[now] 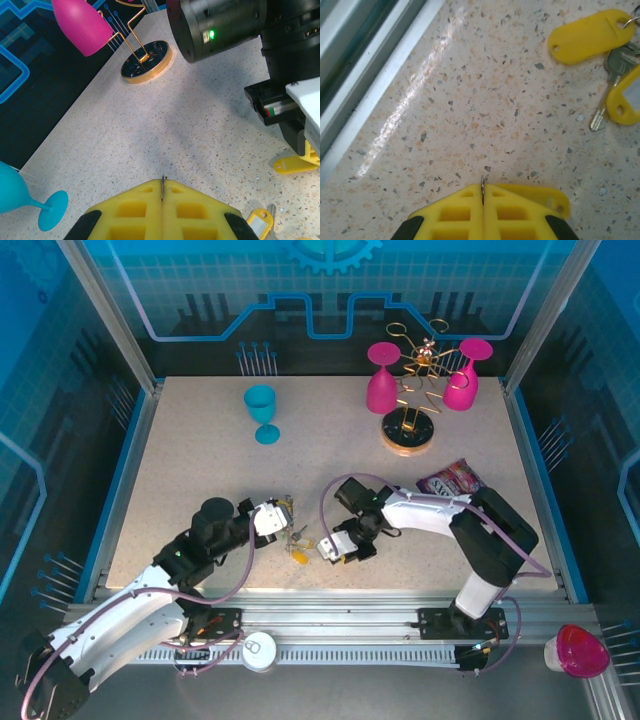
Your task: Put the keys on the keyring
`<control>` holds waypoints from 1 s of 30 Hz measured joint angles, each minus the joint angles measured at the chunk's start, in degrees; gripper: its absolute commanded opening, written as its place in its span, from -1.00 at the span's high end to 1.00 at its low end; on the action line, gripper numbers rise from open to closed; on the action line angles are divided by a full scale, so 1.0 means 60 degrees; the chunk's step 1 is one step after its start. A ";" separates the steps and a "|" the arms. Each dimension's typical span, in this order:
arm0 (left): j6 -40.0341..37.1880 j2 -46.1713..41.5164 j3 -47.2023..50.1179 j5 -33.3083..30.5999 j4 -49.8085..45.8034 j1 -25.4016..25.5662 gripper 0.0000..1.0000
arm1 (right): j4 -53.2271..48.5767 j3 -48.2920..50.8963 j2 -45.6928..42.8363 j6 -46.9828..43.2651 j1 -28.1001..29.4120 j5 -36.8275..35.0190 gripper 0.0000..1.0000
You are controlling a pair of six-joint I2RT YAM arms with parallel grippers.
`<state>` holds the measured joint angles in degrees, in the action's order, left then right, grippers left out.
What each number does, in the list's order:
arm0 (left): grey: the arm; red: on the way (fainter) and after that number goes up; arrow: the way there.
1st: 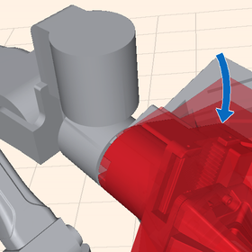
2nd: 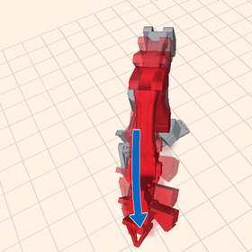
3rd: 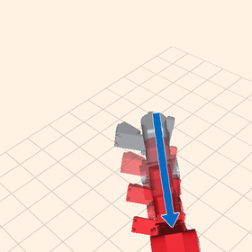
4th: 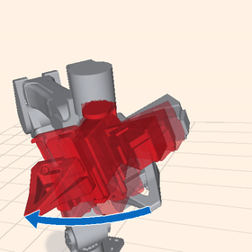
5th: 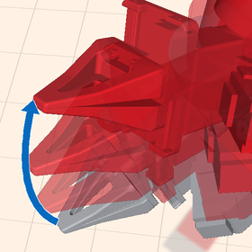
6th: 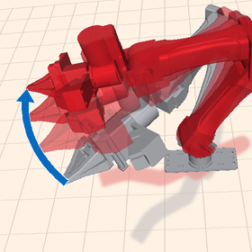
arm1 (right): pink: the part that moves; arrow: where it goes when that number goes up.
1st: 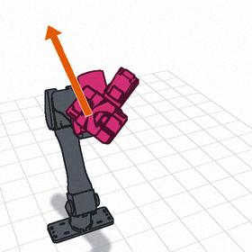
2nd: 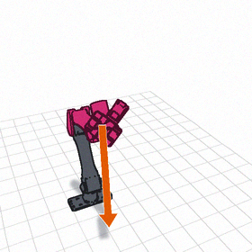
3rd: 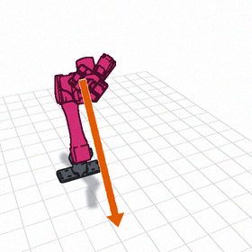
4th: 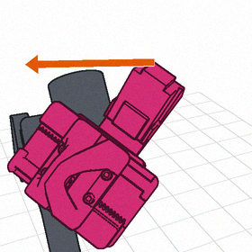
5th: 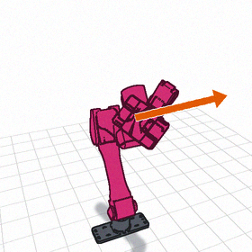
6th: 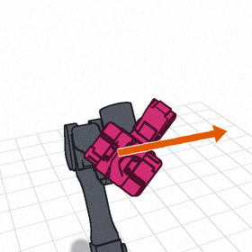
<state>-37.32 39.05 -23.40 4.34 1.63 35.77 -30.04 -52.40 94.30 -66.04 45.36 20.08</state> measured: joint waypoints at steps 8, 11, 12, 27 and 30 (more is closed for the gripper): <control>0.0000 0.0000 0.0000 -0.0004 0.0004 0.0000 1.00 | -0.0062 -0.0423 -0.1053 0.4488 0.0033 -0.0984 1.00; 0.0000 0.0000 0.0000 -0.0004 0.0000 0.0000 1.00 | 0.0058 -0.0229 -0.1665 0.6331 0.0233 -0.1494 1.00; 0.0000 0.0004 0.0000 -0.0004 0.0004 0.0000 1.00 | 0.0164 -0.0098 -0.1949 0.6892 0.0361 -0.1676 1.00; 0.0240 0.1107 -0.0288 0.0382 0.0430 -0.0004 1.00 | 0.2215 0.1417 -0.5213 1.3373 0.1588 -0.3894 1.00; 0.0251 0.1388 -0.0372 0.0517 0.0619 0.0051 1.00 | 0.2543 0.1668 -0.5450 1.3504 0.1963 -0.4113 1.00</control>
<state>-35.81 47.37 -25.63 7.44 5.34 36.07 -14.79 -42.39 61.60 14.98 57.14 -4.60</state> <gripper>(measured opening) 0.051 0.054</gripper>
